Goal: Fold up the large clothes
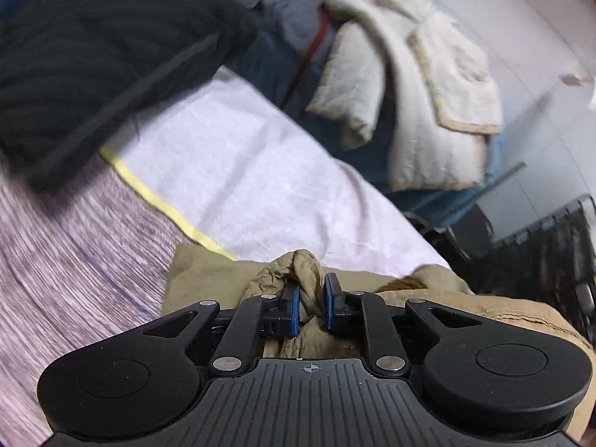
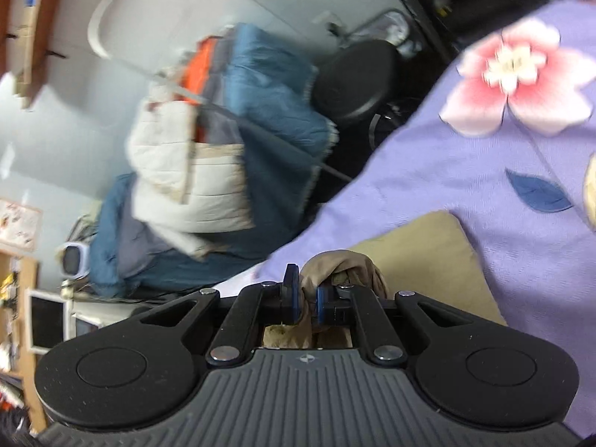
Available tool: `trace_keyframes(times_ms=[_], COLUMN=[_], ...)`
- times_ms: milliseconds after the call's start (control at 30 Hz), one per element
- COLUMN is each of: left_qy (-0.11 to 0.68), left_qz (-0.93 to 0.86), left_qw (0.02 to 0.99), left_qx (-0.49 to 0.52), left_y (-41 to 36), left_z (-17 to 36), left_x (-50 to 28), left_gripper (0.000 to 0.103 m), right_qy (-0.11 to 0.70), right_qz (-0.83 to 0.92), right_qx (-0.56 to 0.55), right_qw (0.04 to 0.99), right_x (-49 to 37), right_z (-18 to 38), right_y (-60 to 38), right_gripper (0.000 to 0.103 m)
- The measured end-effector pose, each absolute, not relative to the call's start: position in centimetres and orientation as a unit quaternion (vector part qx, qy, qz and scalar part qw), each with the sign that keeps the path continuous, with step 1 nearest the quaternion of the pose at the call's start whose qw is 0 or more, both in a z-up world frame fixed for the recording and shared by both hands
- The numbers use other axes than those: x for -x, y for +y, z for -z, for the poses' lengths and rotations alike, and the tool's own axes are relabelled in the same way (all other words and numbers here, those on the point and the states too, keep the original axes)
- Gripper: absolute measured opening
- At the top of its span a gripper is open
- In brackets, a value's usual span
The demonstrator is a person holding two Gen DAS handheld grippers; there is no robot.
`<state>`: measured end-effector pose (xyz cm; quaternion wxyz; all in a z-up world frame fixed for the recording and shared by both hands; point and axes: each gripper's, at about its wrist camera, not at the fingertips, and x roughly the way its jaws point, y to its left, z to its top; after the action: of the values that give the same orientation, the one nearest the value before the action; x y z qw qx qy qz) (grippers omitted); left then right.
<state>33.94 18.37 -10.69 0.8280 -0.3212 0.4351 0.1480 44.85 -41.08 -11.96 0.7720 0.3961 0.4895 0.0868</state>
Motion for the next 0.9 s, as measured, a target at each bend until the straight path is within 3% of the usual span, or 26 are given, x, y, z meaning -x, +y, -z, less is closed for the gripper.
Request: trace_keyframes(times_ms=[200,367,433,500,567,633,767,800,867,900], left_qy=[0.440,0.436,0.428,0.395,0.339,0.294,0.283,0.280,0.281,0.282], left_qz=[-0.162,-0.164,-0.167,-0.187,-0.223,-0.235,-0.203,-0.178,-0.126,-0.103], left_qw=[0.835,0.835,0.833,0.844,0.877,0.908,0.934,0.941,0.951,0.954], left_qx=[0.289,0.293,0.310,0.311,0.258,0.186,0.080,0.060,0.023,0.011], left_y=[18.3,18.5,19.0,19.3,18.9,18.3,15.0,13.5,9.6,7.7], left_z=[12.3,11.8,10.8,8.9,6.0,3.3,-0.2,-0.6,-0.8,-0.6], left_x=[-35.7,-35.8,-35.3,-34.0,-32.0,-30.2,-27.0,-26.0,-24.2,-23.4], left_gripper=[0.050,0.055,0.069,0.103,0.103,0.103,0.103,0.103,0.103,0.103], right_qy=[0.498,0.495,0.485,0.466,0.446,0.433,0.415,0.411,0.388,0.363], right_qz=[-0.074,-0.064,-0.062,-0.060,-0.054,-0.053,-0.057,-0.063,-0.079,-0.087], right_qx=[-0.348,-0.291,-0.291,-0.290,-0.290,-0.305,-0.283,-0.264,-0.231,-0.215], right_qw=[0.791,0.816,0.823,0.834,0.845,0.847,0.863,0.870,0.889,0.903], right_x=[-45.9,-45.8,-45.6,-45.1,-44.5,-44.1,-42.3,-41.6,-40.1,-39.2], right_z=[16.7,16.3,15.9,15.1,13.9,12.5,8.8,7.9,6.0,5.1], right_y=[-38.0,-36.3,-36.3,-36.3,-36.4,-36.8,-37.4,-37.3,-36.9,-36.9], right_gripper=[0.010,0.008,0.009,0.013,0.017,0.028,0.043,0.051,0.078,0.096])
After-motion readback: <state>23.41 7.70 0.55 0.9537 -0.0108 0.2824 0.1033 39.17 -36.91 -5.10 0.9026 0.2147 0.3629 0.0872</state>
